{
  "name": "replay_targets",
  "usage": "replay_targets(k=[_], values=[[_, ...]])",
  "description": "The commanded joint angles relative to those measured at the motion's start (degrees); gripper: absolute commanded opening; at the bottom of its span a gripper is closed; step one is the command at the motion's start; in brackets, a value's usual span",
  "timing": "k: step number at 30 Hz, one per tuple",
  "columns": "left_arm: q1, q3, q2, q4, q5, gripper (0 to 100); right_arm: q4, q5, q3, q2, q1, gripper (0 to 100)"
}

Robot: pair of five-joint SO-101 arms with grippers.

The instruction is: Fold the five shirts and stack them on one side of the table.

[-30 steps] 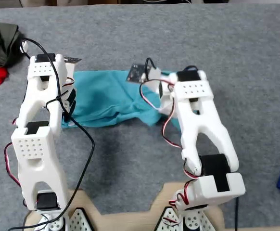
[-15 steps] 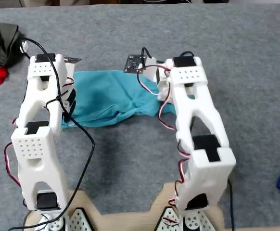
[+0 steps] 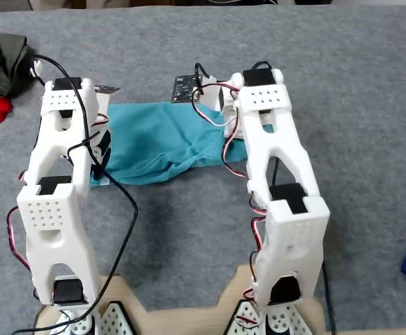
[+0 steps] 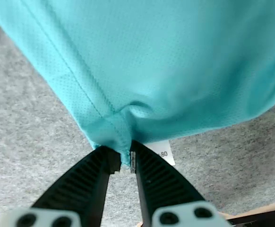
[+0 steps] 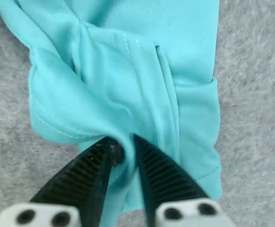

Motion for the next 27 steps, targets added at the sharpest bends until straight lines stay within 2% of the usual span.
replay_targets(k=[1, 9, 16, 19, 27], values=[[0.53, -0.53, -0.92, 0.88, -0.26, 2, -1.32, -5.71, -5.14, 0.22, -0.75, 15.0], [0.26, -0.09, -1.01, 0.97, -0.26, 2, -0.18, -9.32, -7.96, -0.31, -0.57, 15.1], [0.44, -0.26, -1.01, 0.97, -0.26, 2, 15.38, -9.32, -6.81, -10.68, 0.13, 13.6], [0.62, -0.62, -1.01, 0.97, -0.26, 2, 17.93, -9.41, -1.63, -15.69, 0.66, 0.3], [1.49, -0.62, -1.01, 0.88, -0.09, 2, 11.08, -9.49, 26.95, -30.55, 0.57, 0.5]])
